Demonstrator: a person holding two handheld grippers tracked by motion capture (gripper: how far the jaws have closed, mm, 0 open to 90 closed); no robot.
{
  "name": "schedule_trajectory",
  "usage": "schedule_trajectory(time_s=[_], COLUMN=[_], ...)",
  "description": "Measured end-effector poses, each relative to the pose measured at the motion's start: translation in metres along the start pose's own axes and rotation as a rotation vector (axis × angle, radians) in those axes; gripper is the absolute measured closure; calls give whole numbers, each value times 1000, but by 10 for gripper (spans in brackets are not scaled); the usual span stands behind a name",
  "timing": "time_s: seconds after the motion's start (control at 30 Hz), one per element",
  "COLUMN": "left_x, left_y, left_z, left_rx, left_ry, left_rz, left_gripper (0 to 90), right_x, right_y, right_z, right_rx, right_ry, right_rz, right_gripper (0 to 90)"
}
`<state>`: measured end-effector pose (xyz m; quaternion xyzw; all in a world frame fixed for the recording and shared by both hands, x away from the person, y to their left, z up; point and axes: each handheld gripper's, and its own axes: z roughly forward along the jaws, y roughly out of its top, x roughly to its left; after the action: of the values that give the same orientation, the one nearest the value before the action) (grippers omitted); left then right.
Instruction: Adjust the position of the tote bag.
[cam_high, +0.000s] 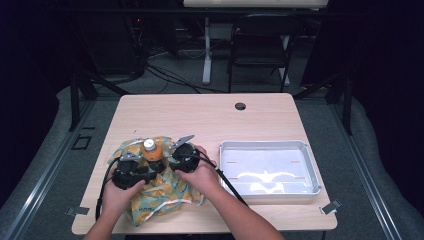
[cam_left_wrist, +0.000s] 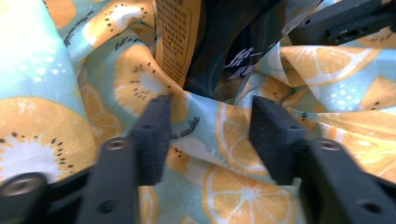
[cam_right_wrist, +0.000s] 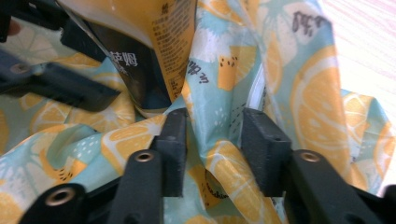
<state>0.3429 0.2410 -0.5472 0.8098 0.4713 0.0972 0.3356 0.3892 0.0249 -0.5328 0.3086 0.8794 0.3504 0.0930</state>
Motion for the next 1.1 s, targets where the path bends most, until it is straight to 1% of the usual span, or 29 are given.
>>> schedule_trajectory(time_s=[0.03, 0.07, 0.1, 0.13, 0.17, 0.2, 0.23, 0.27, 0.3, 0.37, 0.4, 0.43, 0.5, 0.53, 0.57, 0.63, 0.7, 0.73, 0.77, 0.8, 0.83, 0.9, 0.93, 1.0, 1.03, 1.07, 1.1], left_x=[0, 1, 2, 3, 4, 5, 4, 5, 6, 7, 9, 10, 13, 14, 16, 21, 25, 26, 28, 29, 31, 33, 35, 36, 37, 37, 39], left_y=[0, 0, -1, -1, -2, -2, -3, -3, -3, -3, -3, -3, -4, -4, -4, -4, -5, -5, -6, -6, -6, -7, -7, -8, -8, -9, -9], left_z=[0, 0, -1, -1, -2, -1, -1, -1, -2, -2, -3, -4, -7, -8, -10, -12, -14, -13, -14, -15, -15, -15, -16, -17, -17, -16, -18], left_rx=[13, 18, 21, 21, 27, 29, 29, 30, 33, 33, 33, 31, 18, 19, 16, 11, 11, 7, 12, 16, 19, 9, 22, 26, 26, 14, 28], left_ry=[16, 19, 18, 15, 17, 14, 25, 36, 42, 51, 66, 77, 93, 95, 103, 117, 118, 127, 129, 130, 128, 138, 128, 133, 134, 145, 145], left_rz=[8, 9, 10, 1, 4, 7, 12, 24, 25, 24, 34, 33, 22, 17, 18, 7, -4, -8, -15, -13, -19, -25, -32, -40, -38, -46, -44], left_gripper=[622, 675, 717, 748, 789, 817, 836, 873, 888, 899, 900, 900, 900, 900, 900, 900, 900, 900, 900, 900, 900, 900, 900, 900, 900, 900, 900], right_x=[1, 1, 2, 2, 2, 1, 1, 1, 0, 0, -1, -1, -4, -7, -7, -13, -18, -23, -26, -30, -33, -40, -43, -49, -52, -54, -56], right_y=[-1, 0, -1, -1, -1, -1, -1, -1, -1, -1, 0, 0, 0, 0, 0, 0, 0, -1, -1, -2, -3, -6, -7, -9, -9, -9, -9], right_z=[2, 2, 3, 4, 4, 4, 4, 4, 4, 3, 2, 1, 0, -2, -1, -3, -4, -3, -2, -1, 0, 3, 4, 7, 7, 6, 7], right_rx=[-8, 2, -7, -9, -5, -3, -6, -8, -9, -9, -7, -14, -14, -13, -24, -14, -13, -11, -7, 6, 5, 11, 8, 8, 18, 38, 34], right_ry=[1, 0, -1, -1, -4, -5, -5, -8, -10, -19, -22, -28, -39, -45, -53, -73, -90, -104, -108, -117, -121, -134, -134, -138, -139, -139, -142], right_rz=[7, -3, 2, 1, 2, 0, 1, -4, -5, -10, -13, -10, -13, -11, 1, 3, 15, 28, 33, 41, 49, 70, 90, 117, 117, 112, 119], right_gripper=[649, 676, 700, 720, 749, 775, 798, 829, 854, 882, 888, 892, 896, 897, 898, 899, 900, 900, 900, 900, 900, 900, 900, 900, 900, 900, 900])
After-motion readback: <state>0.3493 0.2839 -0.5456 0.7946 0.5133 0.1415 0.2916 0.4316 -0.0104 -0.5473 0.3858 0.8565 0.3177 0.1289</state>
